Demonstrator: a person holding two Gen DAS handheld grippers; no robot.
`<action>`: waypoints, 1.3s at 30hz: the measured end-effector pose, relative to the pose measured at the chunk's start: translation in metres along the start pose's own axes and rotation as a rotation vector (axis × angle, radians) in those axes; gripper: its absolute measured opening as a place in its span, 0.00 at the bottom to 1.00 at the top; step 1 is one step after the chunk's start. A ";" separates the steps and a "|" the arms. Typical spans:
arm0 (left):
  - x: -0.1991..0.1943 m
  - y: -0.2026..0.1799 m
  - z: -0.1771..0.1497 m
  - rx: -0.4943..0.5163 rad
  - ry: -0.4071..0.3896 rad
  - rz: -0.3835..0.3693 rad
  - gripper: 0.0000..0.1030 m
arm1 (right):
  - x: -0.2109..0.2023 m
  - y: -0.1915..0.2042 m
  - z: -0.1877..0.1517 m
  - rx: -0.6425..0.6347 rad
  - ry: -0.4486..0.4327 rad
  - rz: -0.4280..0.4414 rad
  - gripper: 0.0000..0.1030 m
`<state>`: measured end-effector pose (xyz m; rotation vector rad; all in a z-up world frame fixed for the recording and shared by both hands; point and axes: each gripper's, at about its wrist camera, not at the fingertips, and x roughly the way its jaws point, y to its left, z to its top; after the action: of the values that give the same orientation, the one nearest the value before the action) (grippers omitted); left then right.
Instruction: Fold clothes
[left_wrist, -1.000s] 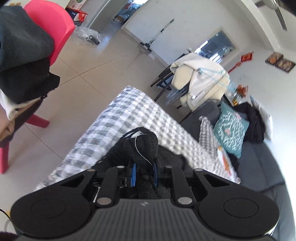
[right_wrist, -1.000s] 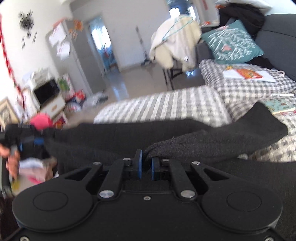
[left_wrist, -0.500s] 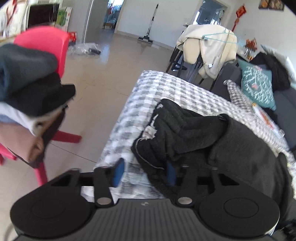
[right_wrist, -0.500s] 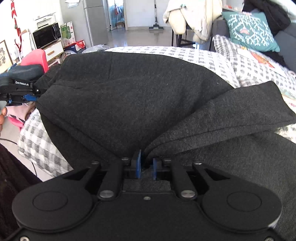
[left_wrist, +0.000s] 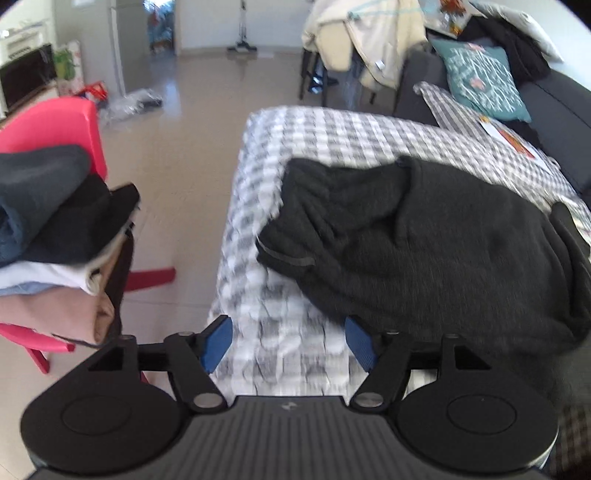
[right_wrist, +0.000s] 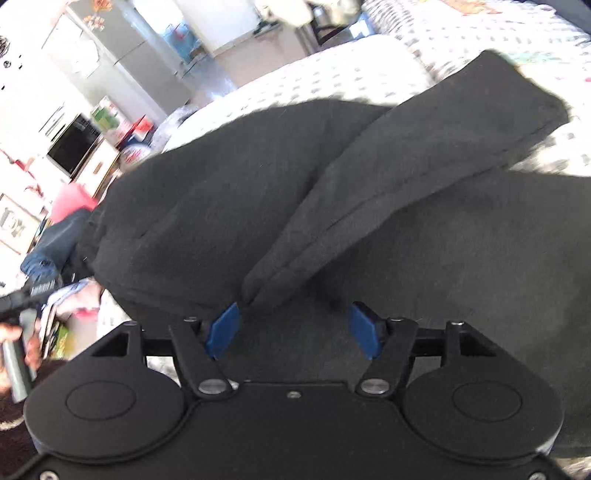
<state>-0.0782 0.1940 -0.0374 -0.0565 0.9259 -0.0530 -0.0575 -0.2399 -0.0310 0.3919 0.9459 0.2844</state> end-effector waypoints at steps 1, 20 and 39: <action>-0.003 -0.001 -0.003 0.017 0.000 -0.014 0.66 | -0.005 -0.011 0.004 0.044 -0.023 -0.003 0.66; 0.026 -0.194 0.008 0.577 -0.051 -0.512 0.75 | -0.004 -0.123 0.058 0.432 -0.361 -0.344 0.65; 0.040 -0.167 -0.008 0.305 0.058 -0.779 0.75 | -0.013 -0.151 0.093 0.410 -0.604 -0.309 0.09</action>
<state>-0.0638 0.0245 -0.0622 -0.1299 0.8987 -0.9199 0.0218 -0.3982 -0.0399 0.6524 0.4488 -0.3079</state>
